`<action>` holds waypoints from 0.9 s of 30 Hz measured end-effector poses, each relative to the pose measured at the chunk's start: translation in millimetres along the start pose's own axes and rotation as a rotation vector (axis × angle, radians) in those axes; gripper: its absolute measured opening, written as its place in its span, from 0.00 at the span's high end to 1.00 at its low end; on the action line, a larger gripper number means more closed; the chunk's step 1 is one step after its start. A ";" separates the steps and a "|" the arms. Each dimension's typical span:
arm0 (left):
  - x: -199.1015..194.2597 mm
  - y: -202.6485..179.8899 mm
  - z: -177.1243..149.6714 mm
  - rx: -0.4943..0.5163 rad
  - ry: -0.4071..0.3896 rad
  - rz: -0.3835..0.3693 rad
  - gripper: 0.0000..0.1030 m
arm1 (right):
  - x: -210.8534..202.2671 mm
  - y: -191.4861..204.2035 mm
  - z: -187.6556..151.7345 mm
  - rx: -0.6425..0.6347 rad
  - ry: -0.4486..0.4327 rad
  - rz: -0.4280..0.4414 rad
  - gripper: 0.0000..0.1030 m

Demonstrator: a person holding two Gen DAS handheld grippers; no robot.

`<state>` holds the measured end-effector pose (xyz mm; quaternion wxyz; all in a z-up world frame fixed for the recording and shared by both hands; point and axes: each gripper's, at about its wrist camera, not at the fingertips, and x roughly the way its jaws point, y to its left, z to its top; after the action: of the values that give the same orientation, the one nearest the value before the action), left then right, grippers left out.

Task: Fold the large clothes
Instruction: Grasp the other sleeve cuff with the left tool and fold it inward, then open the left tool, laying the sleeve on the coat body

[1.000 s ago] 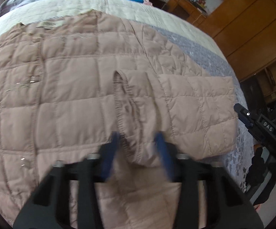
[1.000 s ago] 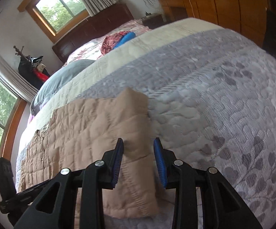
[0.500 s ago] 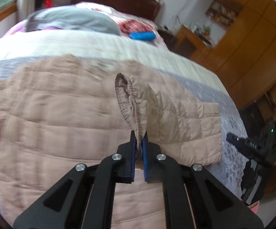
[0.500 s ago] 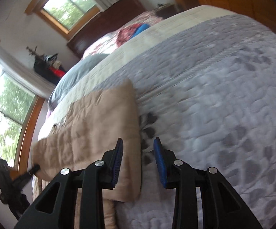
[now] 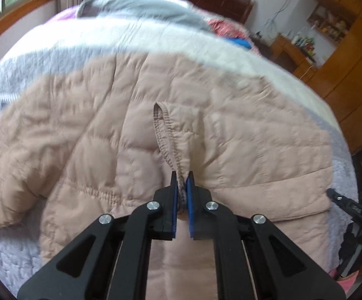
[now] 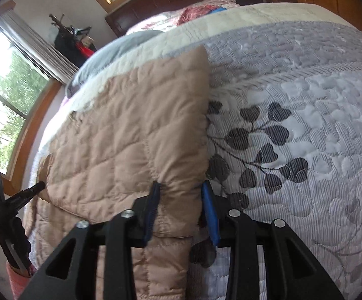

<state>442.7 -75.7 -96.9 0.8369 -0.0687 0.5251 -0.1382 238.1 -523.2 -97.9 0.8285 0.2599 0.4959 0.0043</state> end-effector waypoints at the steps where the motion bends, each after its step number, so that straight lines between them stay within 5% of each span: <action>1: 12.0 5.4 -2.1 -0.012 0.015 0.001 0.92 | 2.6 -1.6 -0.3 0.004 0.005 0.002 0.62; 9: 16.5 12.1 -3.3 -0.010 -0.011 -0.026 0.88 | 5.0 12.8 -8.2 -0.071 -0.033 -0.071 0.62; 12: -13.3 19.5 -6.0 -0.046 -0.057 0.015 0.74 | -24.4 19.6 -7.2 -0.093 -0.072 -0.072 0.62; 16: -53.9 4.5 -2.1 0.004 -0.132 0.044 0.72 | -59.9 53.3 -1.0 -0.131 -0.116 -0.040 0.62; 21: -56.8 -38.4 1.7 0.062 -0.094 0.000 0.68 | -33.9 100.6 5.6 -0.165 -0.017 -0.038 0.62; 27: 2.7 -51.0 -6.0 0.100 0.008 0.038 0.68 | 13.5 103.0 2.2 -0.140 0.055 -0.081 0.62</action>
<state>430.4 -124.9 -88.6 0.8398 -0.0162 0.5219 -0.1487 272.5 -431.5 -63.3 0.8302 0.1810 0.5271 0.0123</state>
